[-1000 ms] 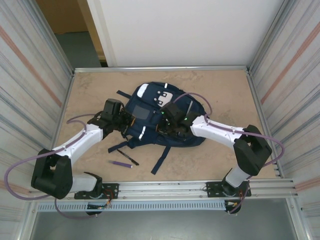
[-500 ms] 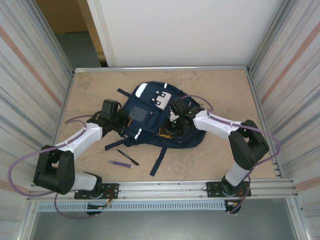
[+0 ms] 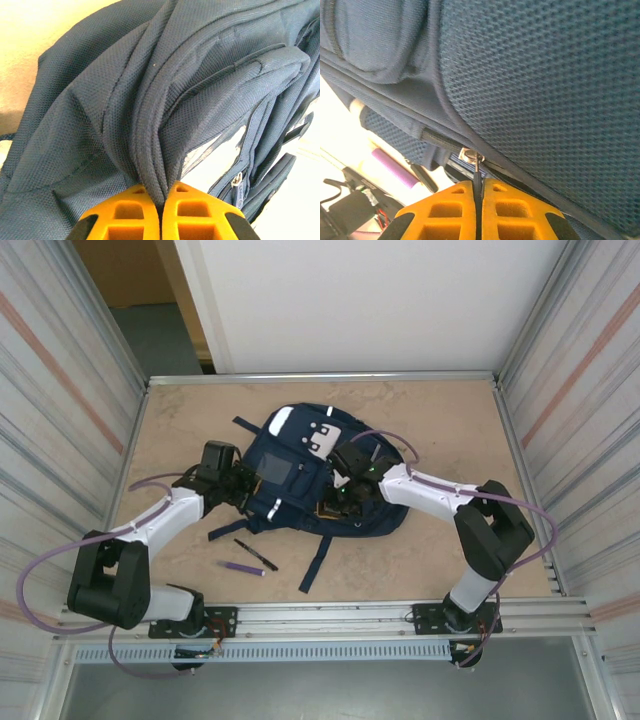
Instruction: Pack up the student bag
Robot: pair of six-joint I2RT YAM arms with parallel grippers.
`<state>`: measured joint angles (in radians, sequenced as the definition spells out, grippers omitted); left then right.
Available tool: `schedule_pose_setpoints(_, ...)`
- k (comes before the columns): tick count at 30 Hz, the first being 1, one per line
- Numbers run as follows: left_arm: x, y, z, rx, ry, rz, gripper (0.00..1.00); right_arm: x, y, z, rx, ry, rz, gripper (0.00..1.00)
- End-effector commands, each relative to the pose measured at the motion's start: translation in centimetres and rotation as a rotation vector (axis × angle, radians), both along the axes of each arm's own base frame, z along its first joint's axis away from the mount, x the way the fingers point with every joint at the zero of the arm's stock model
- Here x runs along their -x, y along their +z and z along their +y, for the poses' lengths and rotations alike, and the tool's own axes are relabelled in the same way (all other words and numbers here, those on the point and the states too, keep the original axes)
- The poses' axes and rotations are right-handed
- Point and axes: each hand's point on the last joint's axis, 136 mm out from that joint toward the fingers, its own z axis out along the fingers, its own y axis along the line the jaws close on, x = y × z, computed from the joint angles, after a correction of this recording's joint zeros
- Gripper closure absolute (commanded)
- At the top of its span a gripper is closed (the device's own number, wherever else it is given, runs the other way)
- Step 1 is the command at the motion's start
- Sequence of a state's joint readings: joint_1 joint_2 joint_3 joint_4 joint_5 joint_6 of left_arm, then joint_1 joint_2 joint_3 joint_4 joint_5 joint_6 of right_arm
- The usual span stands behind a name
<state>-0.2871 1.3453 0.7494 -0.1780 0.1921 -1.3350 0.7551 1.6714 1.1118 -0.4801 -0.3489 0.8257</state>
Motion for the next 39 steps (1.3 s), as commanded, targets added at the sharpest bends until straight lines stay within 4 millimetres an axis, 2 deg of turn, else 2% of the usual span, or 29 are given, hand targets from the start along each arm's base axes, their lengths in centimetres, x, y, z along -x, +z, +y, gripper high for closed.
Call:
schedule_pose_setpoints(1, -1.5, 1.1, 3.1, -0.056, 0.091, -0.065, 1.0, 2.2, -2.0, -4.6, 0.172, -0.006, 0.043, 1.0)
schedule_pose_setpoints(5, -2.6, 1.3, 4.7, -0.088, 0.099, -0.077, 1.0, 3.3, -2.4, -8.3, 0.275, -0.009, 0.013, 1.0)
schedule_pose_setpoints(9, -4.5, 1.3, 5.4, -0.111, 0.045, -0.085, 1.0, 3.3, -2.4, -11.2, 0.321, -0.036, 0.003, 1.0)
schedule_pose_setpoints(12, -6.8, 1.3, 5.8, -0.155, -0.009, -0.117, 1.0, 2.8, -2.1, -12.8, 0.354, -0.046, -0.041, 1.0)
schedule_pose_setpoints(15, -9.5, 1.5, 4.9, -0.147, -0.128, -0.133, 1.0, 2.1, -1.2, -13.1, 0.37, -0.003, -0.115, 1.0)
schedule_pose_setpoints(17, -11.3, 1.9, 4.0, -0.135, -0.203, -0.149, 0.98, 1.6, 0.1, -12.3, 0.342, 0.042, -0.184, 1.0)
schedule_pose_setpoints(19, -13.2, 1.9, 3.2, -0.119, -0.237, -0.164, 0.95, 1.1, 2.1, -10.1, 0.261, 0.108, -0.305, 1.0)
schedule_pose_setpoints(22, -15.8, 2.2, 3.3, -0.13, -0.224, -0.176, 0.91, 0.4, 5.3, -6.8, 0.157, 0.197, -0.461, 1.0)
schedule_pose_setpoints(24, -17.9, 2.5, 3.3, -0.153, -0.227, -0.192, 0.8, -0.2, 7.3, -5.3, 0.118, 0.215, -0.524, 1.0)
schedule_pose_setpoints(27, -20.9, 4.1, 2.3, -0.153, -0.307, -0.276, 0.64, -1.5, 8.8, -3.3, 0.059, 0.213, -0.564, 1.0)
schedule_pose_setpoints(29, -21.1, 5.0, 1.8, -0.139, -0.335, -0.292, 0.56, -2.3, 9.1, -1.8, 0.013, 0.201, -0.567, 1.0)
schedule_pose_setpoints(32, -19.1, 6.0, 2.7, -0.168, -0.306, -0.276, 0.48, -3.2, 9.6, 0.5, -0.043, 0.204, -0.571, 1.0)
schedule_pose_setpoints(36, -13.1, 4.9, 4.7, -0.224, -0.237, -0.143, 0.44, -3.6, 9.6, 2.2, -0.063, 0.226, -0.601, 1.0)
schedule_pose_setpoints(39, -8.8, 3.9, 4.1, -0.191, -0.228, -0.107, 0.43, -3.7, 9.5, 2.5, -0.069, 0.241, -0.598, 1.0)
